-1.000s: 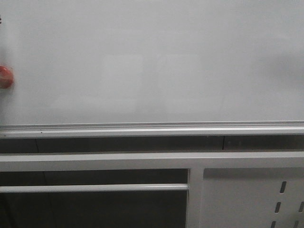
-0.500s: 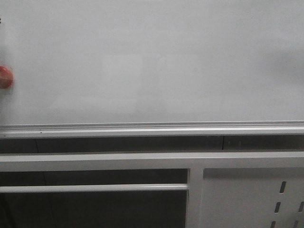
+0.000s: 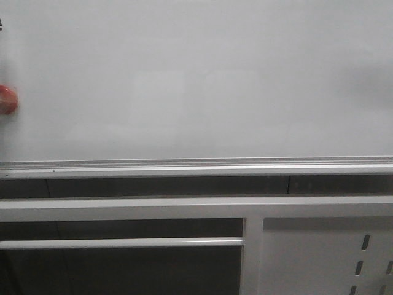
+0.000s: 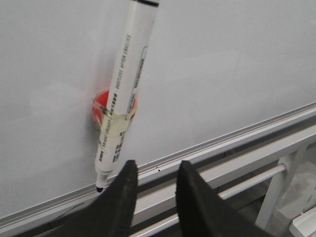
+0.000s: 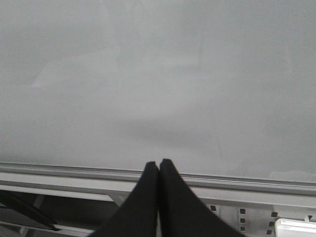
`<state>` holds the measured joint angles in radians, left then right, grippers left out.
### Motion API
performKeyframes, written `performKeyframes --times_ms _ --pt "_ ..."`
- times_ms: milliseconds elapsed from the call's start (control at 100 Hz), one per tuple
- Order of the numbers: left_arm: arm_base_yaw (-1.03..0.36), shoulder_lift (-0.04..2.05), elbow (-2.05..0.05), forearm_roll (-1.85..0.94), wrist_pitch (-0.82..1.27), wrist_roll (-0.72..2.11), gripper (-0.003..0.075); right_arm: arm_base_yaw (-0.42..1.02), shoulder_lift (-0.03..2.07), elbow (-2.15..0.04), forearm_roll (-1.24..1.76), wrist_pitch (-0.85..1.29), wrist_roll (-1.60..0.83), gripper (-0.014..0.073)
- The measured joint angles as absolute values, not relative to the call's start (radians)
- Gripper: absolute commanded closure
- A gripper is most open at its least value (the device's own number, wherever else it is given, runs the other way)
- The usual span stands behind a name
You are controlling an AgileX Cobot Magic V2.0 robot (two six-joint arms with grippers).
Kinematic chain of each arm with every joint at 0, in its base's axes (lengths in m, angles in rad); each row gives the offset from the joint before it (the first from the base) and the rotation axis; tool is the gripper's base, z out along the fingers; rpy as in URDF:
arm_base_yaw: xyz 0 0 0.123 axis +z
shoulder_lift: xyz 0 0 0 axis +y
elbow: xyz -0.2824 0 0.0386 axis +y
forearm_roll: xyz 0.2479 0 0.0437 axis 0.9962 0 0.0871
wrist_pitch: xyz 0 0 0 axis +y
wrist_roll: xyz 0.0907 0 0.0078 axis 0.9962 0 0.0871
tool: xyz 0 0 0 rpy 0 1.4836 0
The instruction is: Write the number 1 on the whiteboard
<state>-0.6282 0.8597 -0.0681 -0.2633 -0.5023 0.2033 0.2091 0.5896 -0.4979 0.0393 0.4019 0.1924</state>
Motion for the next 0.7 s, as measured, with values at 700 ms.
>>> performKeyframes --times_ms 700 --pt "-0.628 0.869 -0.068 -0.424 -0.561 0.365 0.0350 0.209 0.590 -0.498 0.036 0.400 0.188 0.0645"
